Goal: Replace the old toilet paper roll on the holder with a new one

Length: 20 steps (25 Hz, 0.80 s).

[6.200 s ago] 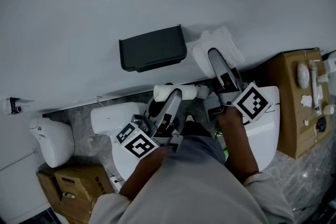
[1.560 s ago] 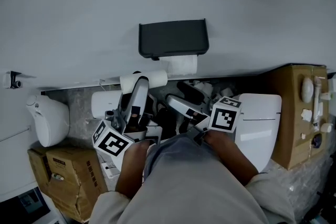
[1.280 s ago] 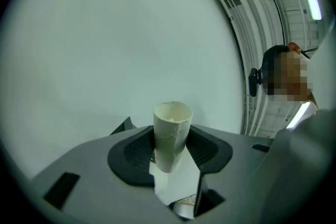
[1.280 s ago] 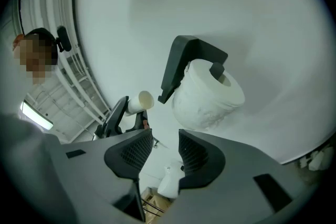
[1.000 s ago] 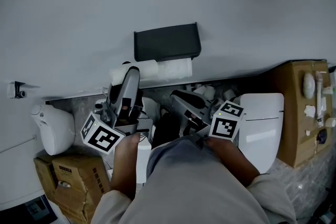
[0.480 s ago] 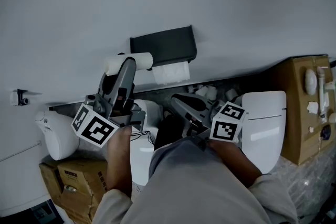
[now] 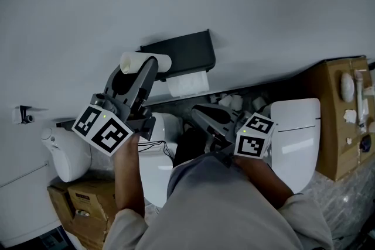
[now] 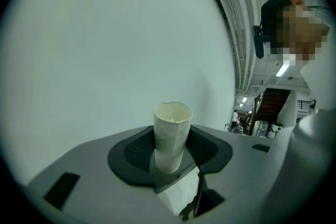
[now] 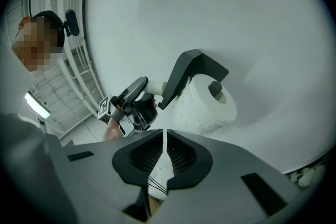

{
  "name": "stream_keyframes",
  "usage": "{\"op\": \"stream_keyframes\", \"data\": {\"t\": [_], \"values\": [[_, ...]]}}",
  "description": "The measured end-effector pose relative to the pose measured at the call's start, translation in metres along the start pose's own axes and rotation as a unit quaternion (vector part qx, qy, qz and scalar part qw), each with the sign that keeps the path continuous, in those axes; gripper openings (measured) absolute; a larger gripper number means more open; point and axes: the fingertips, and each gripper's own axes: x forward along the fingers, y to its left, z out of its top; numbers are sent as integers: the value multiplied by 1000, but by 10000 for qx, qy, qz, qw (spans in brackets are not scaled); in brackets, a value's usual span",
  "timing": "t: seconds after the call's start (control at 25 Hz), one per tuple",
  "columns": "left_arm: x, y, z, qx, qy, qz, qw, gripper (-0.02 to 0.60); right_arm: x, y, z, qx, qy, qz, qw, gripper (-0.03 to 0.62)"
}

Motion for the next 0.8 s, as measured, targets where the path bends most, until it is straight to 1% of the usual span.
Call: {"op": "stream_keyframes", "data": {"t": [0.12, 0.24, 0.36, 0.44, 0.64, 0.8], "values": [[8, -2, -6, 422, 450, -29, 9981, 178, -1, 0, 1, -5, -7, 1, 10000, 37], [16, -8, -10, 847, 871, -168, 9925, 179, 0, -1, 0, -9, 10, 4, 10000, 35], [23, -15, -13, 1208, 1097, -314, 9861, 179, 2, 0, 0, -8, 22, 12, 10000, 35], [25, -17, -14, 1321, 1108, -341, 9844, 183, 3, 0, 0, -14, 32, 13, 10000, 35], [26, -17, -13, 1463, 1001, -312, 9837, 186, 5, 1, 2, -52, 34, 3, 10000, 35], [24, -14, -10, 1319, 827, -256, 9875, 189, 4, 0, 3, -139, 49, -35, 9999, 35]]}}
